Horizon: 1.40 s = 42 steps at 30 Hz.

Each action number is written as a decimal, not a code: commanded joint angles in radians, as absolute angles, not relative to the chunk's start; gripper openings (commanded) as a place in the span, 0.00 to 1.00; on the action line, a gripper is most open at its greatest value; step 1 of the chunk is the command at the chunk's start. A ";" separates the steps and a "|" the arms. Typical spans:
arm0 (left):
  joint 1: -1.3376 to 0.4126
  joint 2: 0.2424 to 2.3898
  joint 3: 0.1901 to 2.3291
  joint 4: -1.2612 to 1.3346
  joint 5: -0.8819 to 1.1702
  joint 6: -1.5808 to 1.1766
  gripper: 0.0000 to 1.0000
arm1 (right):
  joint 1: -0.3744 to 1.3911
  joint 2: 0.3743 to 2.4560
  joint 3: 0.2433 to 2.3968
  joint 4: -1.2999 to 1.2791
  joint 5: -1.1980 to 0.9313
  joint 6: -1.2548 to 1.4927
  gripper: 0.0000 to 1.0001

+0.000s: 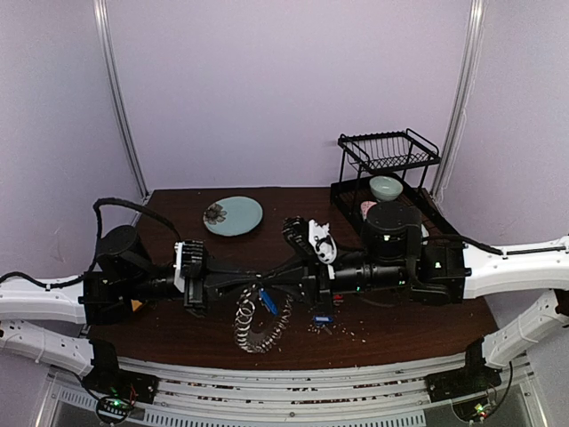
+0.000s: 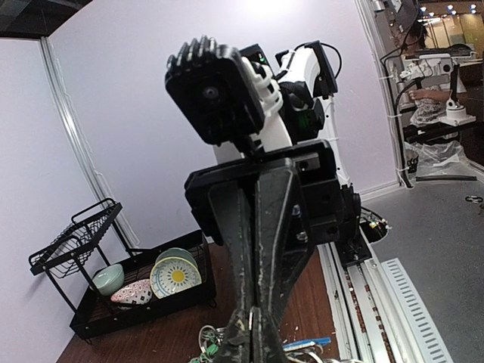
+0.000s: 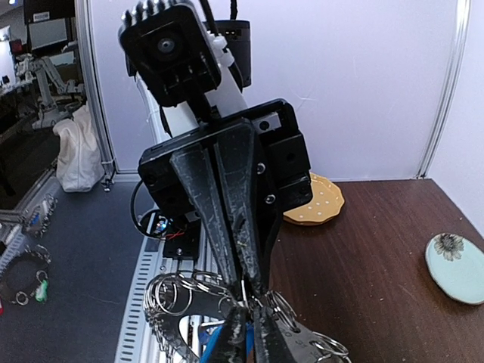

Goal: Put the keys on the keyring

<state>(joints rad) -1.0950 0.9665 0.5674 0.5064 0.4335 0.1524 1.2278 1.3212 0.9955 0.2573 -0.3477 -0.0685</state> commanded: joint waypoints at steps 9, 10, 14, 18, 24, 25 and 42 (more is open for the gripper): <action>-1.098 0.975 0.631 0.496 0.381 0.153 0.31 | 1.218 1.283 1.165 -0.074 -0.208 -0.091 0.00; -1.098 0.976 0.636 0.486 0.382 0.157 0.33 | 1.216 1.296 1.219 -0.174 -0.189 -0.075 0.00; -1.098 0.970 0.638 0.474 0.365 0.171 0.33 | 1.208 1.366 1.412 -0.543 -0.187 0.020 0.00; -1.098 0.979 0.656 0.442 0.360 0.176 0.26 | 1.208 1.410 1.495 -0.714 -0.167 0.113 0.00; -1.098 1.061 0.724 0.343 0.395 0.157 0.22 | 1.208 1.415 1.550 -0.802 -0.158 0.095 0.00; -1.098 1.079 0.737 0.326 0.409 0.158 0.21 | 1.209 1.425 1.563 -0.816 -0.156 0.088 0.00; -1.100 1.154 0.752 0.332 0.485 0.126 0.26 | 1.230 1.472 1.568 -0.730 -0.295 -0.051 0.00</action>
<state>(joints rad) -1.0950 1.1473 0.7212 0.3111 0.5087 0.1425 1.2182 1.4609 1.5459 -0.7757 -0.2440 -0.0051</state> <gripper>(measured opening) 0.240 0.009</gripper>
